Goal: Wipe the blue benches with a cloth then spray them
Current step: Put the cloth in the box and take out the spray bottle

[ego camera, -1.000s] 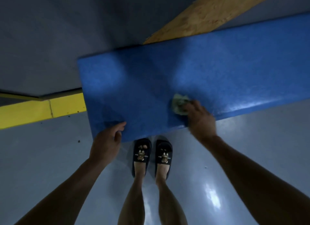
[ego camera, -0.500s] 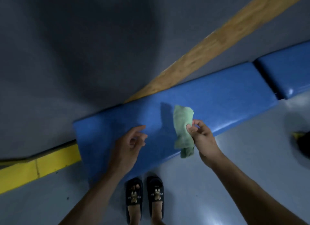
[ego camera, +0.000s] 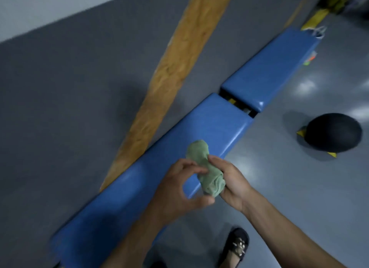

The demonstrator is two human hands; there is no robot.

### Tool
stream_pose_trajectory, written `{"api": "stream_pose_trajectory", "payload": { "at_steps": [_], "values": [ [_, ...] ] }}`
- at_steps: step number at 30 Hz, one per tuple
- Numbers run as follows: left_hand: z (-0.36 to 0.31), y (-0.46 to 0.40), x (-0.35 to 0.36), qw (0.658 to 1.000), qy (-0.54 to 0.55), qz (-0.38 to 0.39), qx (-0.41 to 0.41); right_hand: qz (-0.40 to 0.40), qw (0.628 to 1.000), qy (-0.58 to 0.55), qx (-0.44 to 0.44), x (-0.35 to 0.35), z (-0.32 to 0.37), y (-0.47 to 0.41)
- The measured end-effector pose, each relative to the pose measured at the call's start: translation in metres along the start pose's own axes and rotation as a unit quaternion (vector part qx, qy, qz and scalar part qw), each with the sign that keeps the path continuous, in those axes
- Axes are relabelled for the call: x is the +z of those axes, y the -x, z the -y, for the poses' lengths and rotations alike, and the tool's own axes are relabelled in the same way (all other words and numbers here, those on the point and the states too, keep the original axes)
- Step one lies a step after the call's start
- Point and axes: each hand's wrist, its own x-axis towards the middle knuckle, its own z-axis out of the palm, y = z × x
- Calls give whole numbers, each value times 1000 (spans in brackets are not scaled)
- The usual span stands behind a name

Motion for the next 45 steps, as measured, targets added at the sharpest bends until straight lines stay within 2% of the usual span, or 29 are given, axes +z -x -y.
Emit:
{"api": "stream_pose_trajectory", "payload": {
  "at_steps": [3, 7, 13, 21, 26, 33, 38, 45],
  "values": [
    [-43, -58, 42, 996, -64, 57, 35, -28, 999, -12, -15, -63, 57, 14],
    [-105, -144, 111, 990, -110, 63, 66, -64, 997, -35, -15, -151, 136, 35],
    [-196, -257, 201, 993, -31, 112, 37, -78, 996, 45, -17, -268, 249, 60],
    [-271, -404, 261, 992, 62, 104, 23, -97, 986, 135, -33, -361, 385, 58],
    [-298, -528, 293, 982, 138, 130, -3, -122, 973, 184, -61, -419, 472, 27],
    [-318, -722, 339, 947, 212, 238, -39, -166, 942, 260, -130, -508, 592, -47],
    [-359, -841, 370, 918, 240, 307, -67, -233, 913, 279, -186, -568, 675, -80],
    [-402, -1013, 421, 905, 263, 317, -104, -186, 929, 233, -221, -658, 811, -163]
  ]
}}
